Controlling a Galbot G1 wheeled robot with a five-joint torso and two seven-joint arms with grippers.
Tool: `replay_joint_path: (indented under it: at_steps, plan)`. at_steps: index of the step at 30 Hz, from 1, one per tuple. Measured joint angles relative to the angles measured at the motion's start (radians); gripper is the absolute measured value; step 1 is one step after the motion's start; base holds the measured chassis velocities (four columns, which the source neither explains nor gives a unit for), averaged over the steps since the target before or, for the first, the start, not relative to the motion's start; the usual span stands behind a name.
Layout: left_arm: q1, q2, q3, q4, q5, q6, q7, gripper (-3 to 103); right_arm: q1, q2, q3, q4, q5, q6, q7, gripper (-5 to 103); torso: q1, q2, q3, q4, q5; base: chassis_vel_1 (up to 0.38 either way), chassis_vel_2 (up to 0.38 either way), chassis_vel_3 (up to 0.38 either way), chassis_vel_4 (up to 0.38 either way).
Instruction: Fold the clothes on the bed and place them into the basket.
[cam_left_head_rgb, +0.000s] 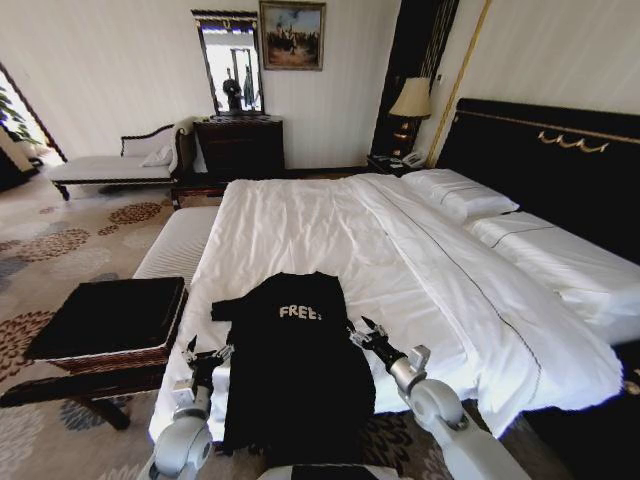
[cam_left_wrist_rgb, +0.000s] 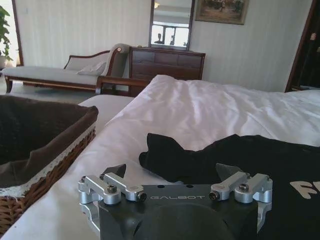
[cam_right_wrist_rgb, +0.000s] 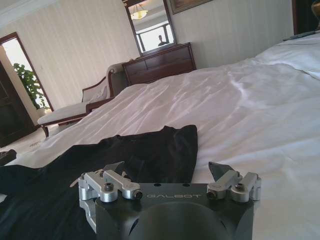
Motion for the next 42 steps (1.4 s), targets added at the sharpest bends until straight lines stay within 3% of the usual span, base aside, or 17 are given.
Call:
replay_joint_path:
  at_steps: [2,10,15,19,21,24,25,27,31,35,37,41,42]
  plan:
    - [-0.043,-0.007,0.003,0.032,-0.054,0.011,-0.014,100,-0.022,0.015,0.024,0.004,-0.008,0.000,0.001,99,0.000,0.000,0.000,-0.0002,0.0000,0.000,0.000,0.000,0.000]
    - [-0.122,-0.045,0.005,0.120,-0.138,0.017,-0.023,103,-0.053,0.041,0.059,0.014,-0.019,0.000,0.006,100,0.000,0.000,0.000,0.0002,-0.0001,0.000,0.000,0.000,0.000]
    - [-0.181,-0.059,0.015,0.165,-0.199,0.014,-0.026,96,-0.064,0.042,0.068,0.018,-0.026,-0.002,0.008,100,0.000,0.000,0.000,0.0002,0.0000,0.000,0.000,0.000,0.000]
    - [-0.248,-0.066,0.025,0.198,-0.243,0.009,-0.025,76,-0.067,0.038,0.075,0.021,-0.026,-0.004,0.011,100,0.000,0.000,0.000,0.0000,-0.0001,0.000,0.000,0.000,0.000]
    - [-0.262,-0.068,0.026,0.206,-0.253,0.010,-0.027,76,-0.068,0.036,0.077,0.021,-0.026,-0.005,0.011,100,0.000,0.000,0.000,0.0000,-0.0001,0.000,0.000,0.000,0.000]
    - [-0.286,-0.071,0.027,0.229,-0.260,0.011,-0.029,59,-0.069,0.030,0.084,0.021,-0.025,-0.006,0.012,100,0.000,0.000,0.000,0.0001,-0.0001,0.000,0.000,0.000,0.000]
    - [-0.289,-0.071,0.026,0.235,-0.261,0.011,-0.029,54,-0.070,0.029,0.085,0.021,-0.025,-0.007,0.012,100,0.000,0.000,0.000,0.0001,-0.0001,0.000,0.000,0.000,0.000]
    - [-0.290,-0.071,0.025,0.240,-0.262,0.012,-0.029,54,-0.070,0.028,0.086,0.021,-0.025,-0.008,0.012,100,0.000,0.000,0.000,0.0001,-0.0001,0.000,0.000,0.000,0.000]
    - [-0.256,-0.029,0.017,0.202,-0.273,0.012,-0.007,36,-0.069,0.029,0.087,0.024,-0.024,-0.015,0.013,100,0.000,0.000,0.000,0.0001,-0.0001,0.000,0.000,0.000,0.000]
    - [-0.215,-0.012,-0.002,0.142,-0.270,0.017,0.007,37,-0.063,0.027,0.087,0.022,-0.023,-0.018,0.014,100,0.000,0.000,0.000,0.0004,0.0000,0.000,0.000,0.000,0.000]
    - [-0.213,-0.012,-0.011,0.143,-0.266,0.019,0.007,43,-0.061,0.024,0.087,0.020,-0.021,-0.019,0.015,100,0.000,0.000,0.000,0.0003,0.0000,0.000,0.000,0.000,0.000]
    - [-0.238,-0.010,-0.018,0.187,-0.263,0.022,0.008,64,-0.054,0.021,0.084,0.021,-0.012,-0.024,0.021,100,0.000,0.000,0.000,0.0002,-0.0001,0.000,0.000,0.000,0.000]
    - [-0.238,-0.010,-0.018,0.187,-0.263,0.022,0.008,64,-0.054,0.021,0.084,0.021,-0.012,-0.024,0.021,100,0.000,0.000,0.000,0.0002,-0.0001,0.000,0.000,0.000,0.000]
